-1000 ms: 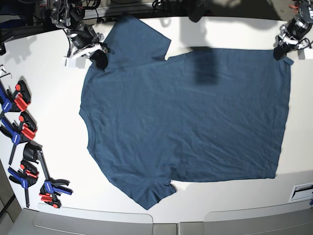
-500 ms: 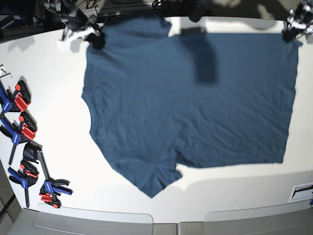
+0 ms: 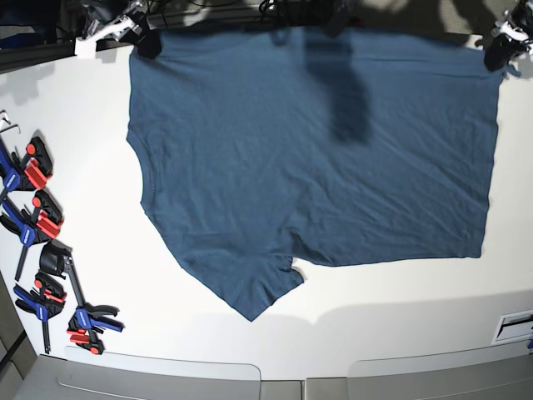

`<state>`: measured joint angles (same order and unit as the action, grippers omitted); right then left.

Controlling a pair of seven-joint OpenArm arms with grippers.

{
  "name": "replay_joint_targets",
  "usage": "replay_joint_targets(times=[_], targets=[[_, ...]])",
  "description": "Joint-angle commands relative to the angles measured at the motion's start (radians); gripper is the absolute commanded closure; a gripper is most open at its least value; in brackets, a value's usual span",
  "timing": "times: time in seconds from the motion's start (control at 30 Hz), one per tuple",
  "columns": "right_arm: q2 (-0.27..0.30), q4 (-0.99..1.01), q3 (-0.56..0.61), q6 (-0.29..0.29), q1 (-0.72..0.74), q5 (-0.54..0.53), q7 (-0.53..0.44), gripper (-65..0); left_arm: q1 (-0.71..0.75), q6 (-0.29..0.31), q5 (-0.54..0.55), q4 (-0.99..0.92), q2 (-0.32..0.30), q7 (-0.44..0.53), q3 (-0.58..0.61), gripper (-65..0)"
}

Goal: Fold the T-shirt properly
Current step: 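Pull both grippers back, dragging the shirt edge taut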

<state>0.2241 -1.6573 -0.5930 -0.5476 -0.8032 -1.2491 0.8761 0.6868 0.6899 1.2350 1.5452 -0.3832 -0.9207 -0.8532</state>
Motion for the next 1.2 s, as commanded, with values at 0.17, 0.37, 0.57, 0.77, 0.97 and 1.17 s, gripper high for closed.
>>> replay_joint_targets(times=[0.17, 0.37, 0.57, 0.77, 0.97, 1.17], targets=[[0.011, -0.084, -0.009, -0.026, 0.081, 0.065, -0.076, 0.0, -0.068, 0.008, -0.068, 0.039, -0.019, 0.039, -0.010, 0.0], [0.012, -0.084, 0.022, -0.012, 0.243, 0.313, -0.179, 0.0, -0.145, -0.021, -0.180, 0.038, -0.019, 0.111, -0.010, 0.0], [0.012, -0.084, 0.116, 0.025, 0.361, 0.487, -0.221, 0.0, -0.190, -0.024, -0.183, 0.038, -0.019, 0.110, -0.008, 0.0], [0.011, -0.084, 0.180, 0.077, 0.409, 0.601, -0.260, 0.0, -0.194, -0.024, -0.199, 0.038, -0.019, 0.117, -0.007, 0.0], [0.012, -0.084, 0.221, 0.118, 0.432, 0.675, -0.314, 0.0, -0.194, -0.024, -0.305, 0.038, -0.019, 0.213, 0.009, 0.0], [0.011, -0.084, 0.222, 0.119, 0.475, 0.674, -0.314, 0.0, -0.195, -0.025, -0.397, 0.038, -0.019, 0.277, 0.116, 0.0]])
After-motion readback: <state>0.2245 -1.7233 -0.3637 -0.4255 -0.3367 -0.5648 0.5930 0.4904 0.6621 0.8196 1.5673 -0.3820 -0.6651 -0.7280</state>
